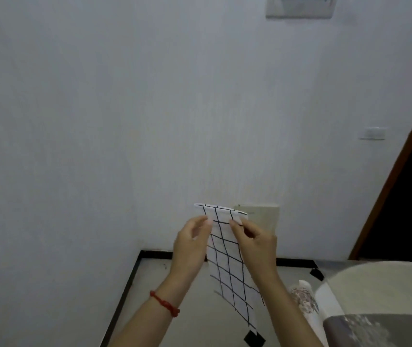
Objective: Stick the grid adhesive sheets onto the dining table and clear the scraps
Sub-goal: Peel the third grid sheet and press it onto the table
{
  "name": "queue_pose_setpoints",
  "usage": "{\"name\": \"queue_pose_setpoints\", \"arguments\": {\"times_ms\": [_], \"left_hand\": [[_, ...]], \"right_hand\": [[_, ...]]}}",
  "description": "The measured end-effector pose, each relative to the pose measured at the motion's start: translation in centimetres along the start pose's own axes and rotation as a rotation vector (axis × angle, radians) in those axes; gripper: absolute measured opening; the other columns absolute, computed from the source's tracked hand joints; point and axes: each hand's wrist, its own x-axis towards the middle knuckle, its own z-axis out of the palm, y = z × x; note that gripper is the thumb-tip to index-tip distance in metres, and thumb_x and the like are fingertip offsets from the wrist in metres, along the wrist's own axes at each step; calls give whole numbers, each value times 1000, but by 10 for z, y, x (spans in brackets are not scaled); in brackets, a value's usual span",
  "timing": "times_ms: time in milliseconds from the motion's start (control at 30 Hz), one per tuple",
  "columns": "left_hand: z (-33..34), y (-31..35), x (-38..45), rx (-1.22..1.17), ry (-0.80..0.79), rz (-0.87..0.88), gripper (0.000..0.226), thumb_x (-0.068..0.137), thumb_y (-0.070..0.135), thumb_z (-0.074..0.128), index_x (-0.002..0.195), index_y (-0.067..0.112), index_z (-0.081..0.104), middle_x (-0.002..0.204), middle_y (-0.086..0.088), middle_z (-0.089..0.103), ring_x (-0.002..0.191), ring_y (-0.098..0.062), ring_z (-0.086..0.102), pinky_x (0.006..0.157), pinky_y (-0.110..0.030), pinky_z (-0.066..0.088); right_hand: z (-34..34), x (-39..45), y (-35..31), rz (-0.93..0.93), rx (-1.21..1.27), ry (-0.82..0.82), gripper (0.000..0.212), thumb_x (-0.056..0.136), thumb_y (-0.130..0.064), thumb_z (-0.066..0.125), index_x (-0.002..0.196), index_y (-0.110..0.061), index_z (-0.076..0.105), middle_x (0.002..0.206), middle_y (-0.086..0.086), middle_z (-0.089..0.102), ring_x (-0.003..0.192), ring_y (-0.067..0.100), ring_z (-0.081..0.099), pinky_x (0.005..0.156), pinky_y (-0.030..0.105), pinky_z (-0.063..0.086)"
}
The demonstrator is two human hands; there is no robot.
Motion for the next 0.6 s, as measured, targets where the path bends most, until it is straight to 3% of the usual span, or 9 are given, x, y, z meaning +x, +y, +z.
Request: {"name": "queue_pose_setpoints", "arguments": {"times_ms": [67,100,233,333,400,533,600], "left_hand": [[13,5,7,-122,-104,-53,27,87,41,54,108,25,60,106,10,66,102,-6,60,86,-31,54],[18,5,12,-180,-140,-64,25,86,40,56,103,24,64,100,8,71,97,-5,64,79,-25,56],[25,2,34,-244,-145,-19,11,87,25,59,88,29,69,86,11,75,85,-4,70,67,-13,53],[23,-8,54,-182,-40,-23,24,89,15,56,76,31,70,74,8,73,74,-7,69,60,-12,52],[16,-15,70,-109,25,-25,31,89,11,55,66,29,66,67,6,67,65,-11,61,55,-12,49],[-13,-28,111,-67,85,-17,18,88,8,58,75,16,67,69,5,65,66,-9,59,57,-16,47],[-29,-33,132,-55,125,-11,11,87,8,60,80,9,68,70,1,65,67,-13,58,60,-20,45]], "right_hand": [[10,2,1,-72,-37,-37,12,85,-20,65,80,-22,75,67,-21,68,63,-1,61,56,14,45],[14,4,2,-75,-35,-66,13,87,-21,62,84,-23,75,67,-24,68,66,0,64,57,15,48],[22,14,12,-37,-18,-72,19,88,-16,60,79,-20,76,62,-12,68,61,4,62,54,20,45],[23,26,16,60,47,-45,23,81,-9,68,84,-31,74,71,-25,70,74,-3,66,65,10,50],[19,36,22,135,67,8,30,79,-6,69,82,-37,71,69,-22,69,71,-3,65,67,9,51],[0,62,35,236,49,137,33,82,-4,64,77,-37,68,76,-15,69,76,8,65,72,19,53],[-11,76,41,251,32,176,31,81,-1,63,85,-31,68,80,-10,69,79,12,65,68,12,53]]}}
